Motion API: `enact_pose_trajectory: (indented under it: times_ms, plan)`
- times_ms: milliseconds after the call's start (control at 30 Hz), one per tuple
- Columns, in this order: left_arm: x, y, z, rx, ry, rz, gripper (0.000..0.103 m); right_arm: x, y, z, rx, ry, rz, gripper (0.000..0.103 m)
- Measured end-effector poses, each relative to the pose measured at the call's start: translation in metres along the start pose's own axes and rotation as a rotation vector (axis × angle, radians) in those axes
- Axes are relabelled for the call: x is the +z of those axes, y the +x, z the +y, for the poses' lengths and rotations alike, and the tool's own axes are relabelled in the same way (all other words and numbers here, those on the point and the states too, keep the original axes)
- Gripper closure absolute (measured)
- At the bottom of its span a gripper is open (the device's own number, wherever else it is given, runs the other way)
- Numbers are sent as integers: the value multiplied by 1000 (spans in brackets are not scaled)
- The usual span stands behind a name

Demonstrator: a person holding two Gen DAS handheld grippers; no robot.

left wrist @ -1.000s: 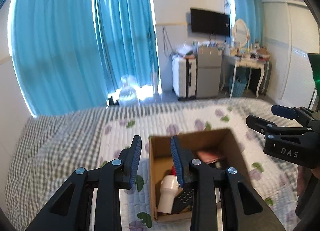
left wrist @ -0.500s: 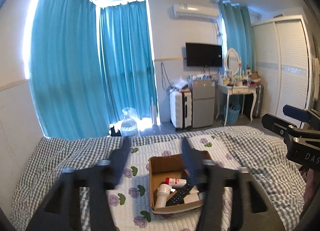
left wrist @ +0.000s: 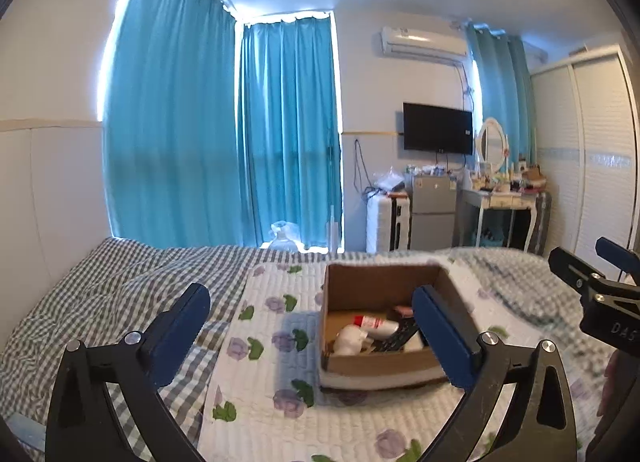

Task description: Organize rigid objects

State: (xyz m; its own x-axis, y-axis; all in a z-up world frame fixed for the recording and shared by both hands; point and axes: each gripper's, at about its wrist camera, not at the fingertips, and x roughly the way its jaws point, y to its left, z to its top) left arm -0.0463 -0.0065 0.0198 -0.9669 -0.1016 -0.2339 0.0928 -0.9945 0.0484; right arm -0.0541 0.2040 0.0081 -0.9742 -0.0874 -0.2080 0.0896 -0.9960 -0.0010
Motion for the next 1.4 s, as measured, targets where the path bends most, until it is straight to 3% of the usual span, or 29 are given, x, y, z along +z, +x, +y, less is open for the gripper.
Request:
enact_pose_trajectory:
  times_ms: [233, 1400]
  plan:
    - [-20, 2, -13, -22, 43, 22, 0, -36, 18, -9, 6, 49, 67, 0]
    - [-32, 5, -9, -32, 0, 90, 0, -49, 25, 6, -1, -17, 90, 0]
